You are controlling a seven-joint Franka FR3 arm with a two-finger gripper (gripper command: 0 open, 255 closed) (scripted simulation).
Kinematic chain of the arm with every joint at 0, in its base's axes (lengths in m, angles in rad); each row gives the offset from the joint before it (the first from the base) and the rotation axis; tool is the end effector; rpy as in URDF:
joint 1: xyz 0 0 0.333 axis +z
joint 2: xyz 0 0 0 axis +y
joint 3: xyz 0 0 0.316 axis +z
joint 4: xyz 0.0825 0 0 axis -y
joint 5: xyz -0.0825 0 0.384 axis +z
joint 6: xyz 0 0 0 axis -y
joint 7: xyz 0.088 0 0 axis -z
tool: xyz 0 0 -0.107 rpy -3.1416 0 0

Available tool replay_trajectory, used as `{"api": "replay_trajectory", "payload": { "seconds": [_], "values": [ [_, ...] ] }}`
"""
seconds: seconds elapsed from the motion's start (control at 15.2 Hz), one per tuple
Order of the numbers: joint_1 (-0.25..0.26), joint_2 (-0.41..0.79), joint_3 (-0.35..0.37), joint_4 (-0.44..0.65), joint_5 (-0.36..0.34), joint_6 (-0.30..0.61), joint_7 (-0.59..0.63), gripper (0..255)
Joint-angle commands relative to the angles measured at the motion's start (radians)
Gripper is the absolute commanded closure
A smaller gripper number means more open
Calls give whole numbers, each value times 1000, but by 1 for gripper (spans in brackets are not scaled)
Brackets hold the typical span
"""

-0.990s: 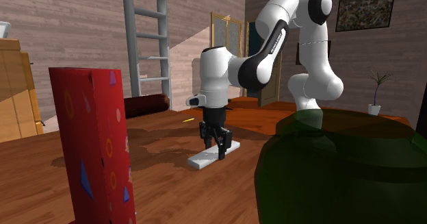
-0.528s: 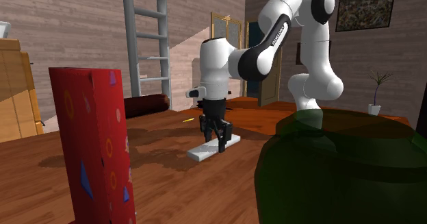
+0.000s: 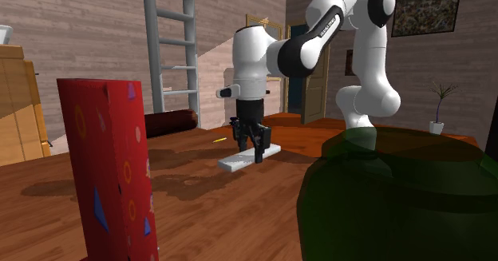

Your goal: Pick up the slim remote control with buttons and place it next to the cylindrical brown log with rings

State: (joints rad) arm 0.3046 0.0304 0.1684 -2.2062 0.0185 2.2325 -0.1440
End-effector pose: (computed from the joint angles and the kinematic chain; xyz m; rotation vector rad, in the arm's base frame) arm 0.4739 0.2429 0.3669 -2.9807 -0.9311 0.0107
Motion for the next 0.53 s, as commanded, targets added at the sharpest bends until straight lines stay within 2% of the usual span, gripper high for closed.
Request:
{"api": "replay_trajectory", "payload": {
  "seconds": [0.0, 0.46],
  "values": [
    [-1, -14, 0, 13, 3, -27, -2, 255],
    [-2, -57, -1, 62, 10, -119, -6, 255]
  ]
}}
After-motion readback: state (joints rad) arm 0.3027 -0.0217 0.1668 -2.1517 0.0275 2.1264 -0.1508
